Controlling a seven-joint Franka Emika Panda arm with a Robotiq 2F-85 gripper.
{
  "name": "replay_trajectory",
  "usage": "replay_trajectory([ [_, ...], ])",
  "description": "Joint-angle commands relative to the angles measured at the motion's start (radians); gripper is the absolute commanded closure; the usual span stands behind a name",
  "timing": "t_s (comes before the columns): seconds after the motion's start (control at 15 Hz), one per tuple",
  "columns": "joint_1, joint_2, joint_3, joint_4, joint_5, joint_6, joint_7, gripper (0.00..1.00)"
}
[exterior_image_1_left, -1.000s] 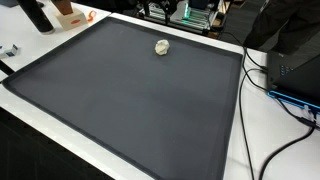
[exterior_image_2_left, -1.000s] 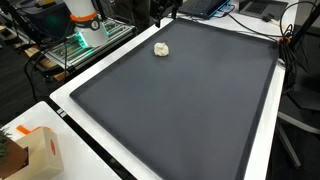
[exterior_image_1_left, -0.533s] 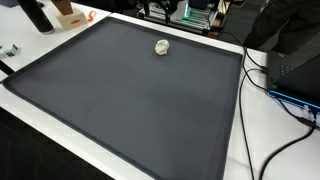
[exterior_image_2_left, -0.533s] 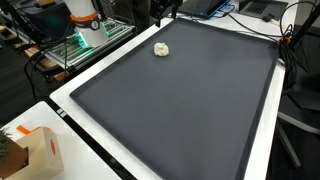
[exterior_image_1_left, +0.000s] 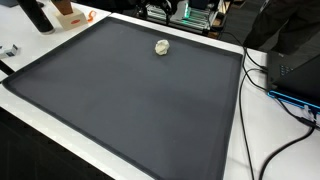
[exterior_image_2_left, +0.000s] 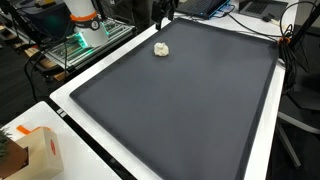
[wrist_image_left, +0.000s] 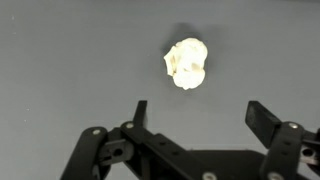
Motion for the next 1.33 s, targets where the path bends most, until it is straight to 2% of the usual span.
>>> replay_trajectory([
  [0.0,0.004,0.012,-0.007,-0.043,-0.024,0.05,-0.189,0.0],
  [0.4,0.003,0.044,-0.007,-0.101,0.009,0.153,-0.43,0.0],
  [1.27,-0.01,0.156,0.011,-0.134,0.035,0.256,-0.628,0.0],
])
